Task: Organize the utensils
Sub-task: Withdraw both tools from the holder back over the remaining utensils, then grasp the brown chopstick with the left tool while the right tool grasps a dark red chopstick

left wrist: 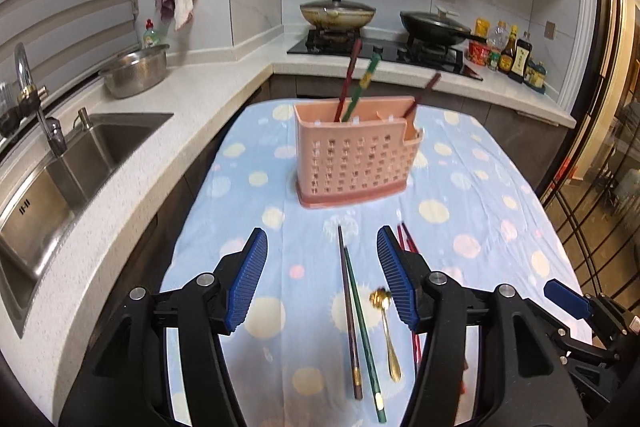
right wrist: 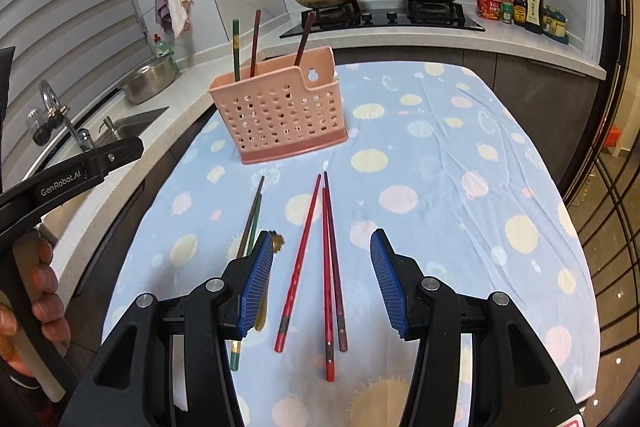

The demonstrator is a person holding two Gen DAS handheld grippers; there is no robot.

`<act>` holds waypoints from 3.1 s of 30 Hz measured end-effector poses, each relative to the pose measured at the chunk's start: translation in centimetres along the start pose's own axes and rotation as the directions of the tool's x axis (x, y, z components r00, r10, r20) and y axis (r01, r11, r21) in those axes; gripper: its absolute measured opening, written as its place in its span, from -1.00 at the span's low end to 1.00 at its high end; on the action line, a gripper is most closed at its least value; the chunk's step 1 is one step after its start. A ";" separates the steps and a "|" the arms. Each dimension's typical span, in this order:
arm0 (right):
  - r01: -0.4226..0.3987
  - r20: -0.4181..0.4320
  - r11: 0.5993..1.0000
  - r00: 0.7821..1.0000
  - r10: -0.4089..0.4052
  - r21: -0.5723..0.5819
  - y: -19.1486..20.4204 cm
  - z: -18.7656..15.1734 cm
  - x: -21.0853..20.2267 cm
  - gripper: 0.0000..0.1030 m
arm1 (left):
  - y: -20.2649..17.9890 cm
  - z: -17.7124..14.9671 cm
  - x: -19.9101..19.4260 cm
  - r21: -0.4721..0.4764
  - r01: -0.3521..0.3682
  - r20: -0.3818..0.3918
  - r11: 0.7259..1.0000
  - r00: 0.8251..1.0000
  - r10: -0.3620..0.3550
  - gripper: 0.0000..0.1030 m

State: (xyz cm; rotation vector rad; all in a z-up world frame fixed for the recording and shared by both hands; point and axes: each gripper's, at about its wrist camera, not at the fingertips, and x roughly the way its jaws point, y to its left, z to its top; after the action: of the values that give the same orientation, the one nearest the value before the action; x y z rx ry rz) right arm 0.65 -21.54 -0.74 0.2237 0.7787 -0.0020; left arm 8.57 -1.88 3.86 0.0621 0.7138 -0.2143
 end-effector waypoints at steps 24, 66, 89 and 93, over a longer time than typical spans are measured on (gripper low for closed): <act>0.049 -0.178 0.999 0.983 -0.047 0.010 -2.2 -8.2 4.7 -0.17 | -0.3 -12.6 5.1 0.014 0.003 -0.279 1.000 0.960 0.001 0.05; 0.050 -0.219 0.997 0.974 -0.060 -0.054 -1.9 -8.1 8.1 -0.85 | -2.0 -13.8 7.4 0.055 0.099 -0.321 0.994 0.944 -0.076 -0.84; 0.010 -0.108 1.000 0.994 -0.010 -0.001 -1.6 -5.6 2.5 -0.87 | -0.3 -10.2 2.3 -0.031 0.139 -0.236 0.990 0.961 -0.142 -0.86; -0.002 -0.058 1.000 0.998 0.002 0.003 -1.4 -4.2 0.9 -0.86 | -0.4 -9.1 1.3 -0.033 0.147 -0.210 0.989 0.966 -0.151 -0.86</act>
State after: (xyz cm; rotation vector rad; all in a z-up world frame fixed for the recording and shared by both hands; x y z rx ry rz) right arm -1.77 -21.98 -4.58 0.2280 0.8360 0.0056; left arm 3.60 -1.28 -3.86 0.0147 0.9339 -0.3493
